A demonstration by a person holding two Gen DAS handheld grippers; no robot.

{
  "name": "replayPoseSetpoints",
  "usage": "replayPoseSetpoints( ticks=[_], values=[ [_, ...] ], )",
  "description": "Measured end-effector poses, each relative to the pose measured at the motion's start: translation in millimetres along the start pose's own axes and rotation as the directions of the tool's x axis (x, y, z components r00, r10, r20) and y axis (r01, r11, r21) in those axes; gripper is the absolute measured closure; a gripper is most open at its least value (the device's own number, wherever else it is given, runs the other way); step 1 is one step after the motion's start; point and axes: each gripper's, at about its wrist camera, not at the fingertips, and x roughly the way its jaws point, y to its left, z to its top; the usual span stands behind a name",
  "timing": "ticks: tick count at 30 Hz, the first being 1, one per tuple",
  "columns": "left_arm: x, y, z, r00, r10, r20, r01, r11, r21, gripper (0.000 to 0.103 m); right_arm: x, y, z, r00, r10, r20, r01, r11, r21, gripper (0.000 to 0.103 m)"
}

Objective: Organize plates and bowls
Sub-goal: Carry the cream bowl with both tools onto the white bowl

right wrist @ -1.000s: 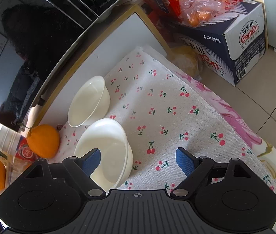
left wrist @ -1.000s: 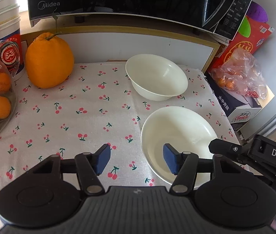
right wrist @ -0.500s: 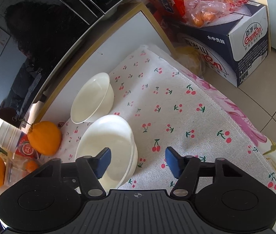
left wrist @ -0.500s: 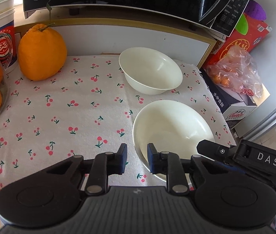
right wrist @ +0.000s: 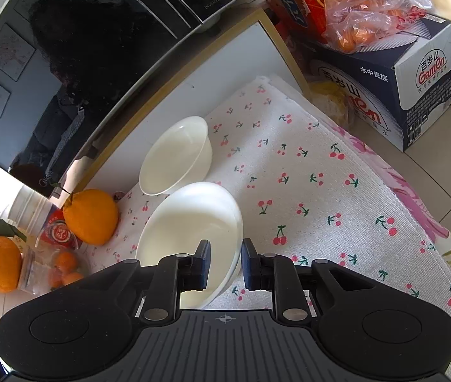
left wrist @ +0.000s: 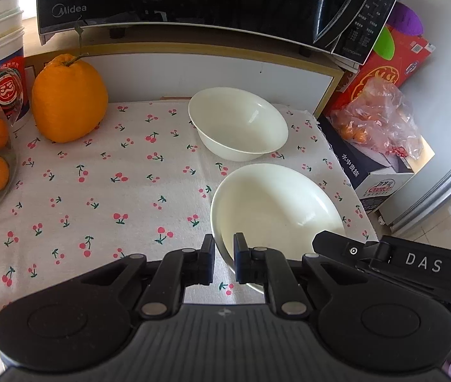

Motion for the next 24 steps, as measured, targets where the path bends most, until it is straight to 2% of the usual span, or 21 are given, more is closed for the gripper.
replayPoseSetpoints(
  ticks=[24],
  values=[
    [-72, 17, -2, 0.994, 0.053, 0.095, -0.054, 0.999, 0.006, 0.092, -40, 54, -11, 0.997, 0.082, 0.003, -0.082, 0.994, -0.069, 0.083]
  ],
)
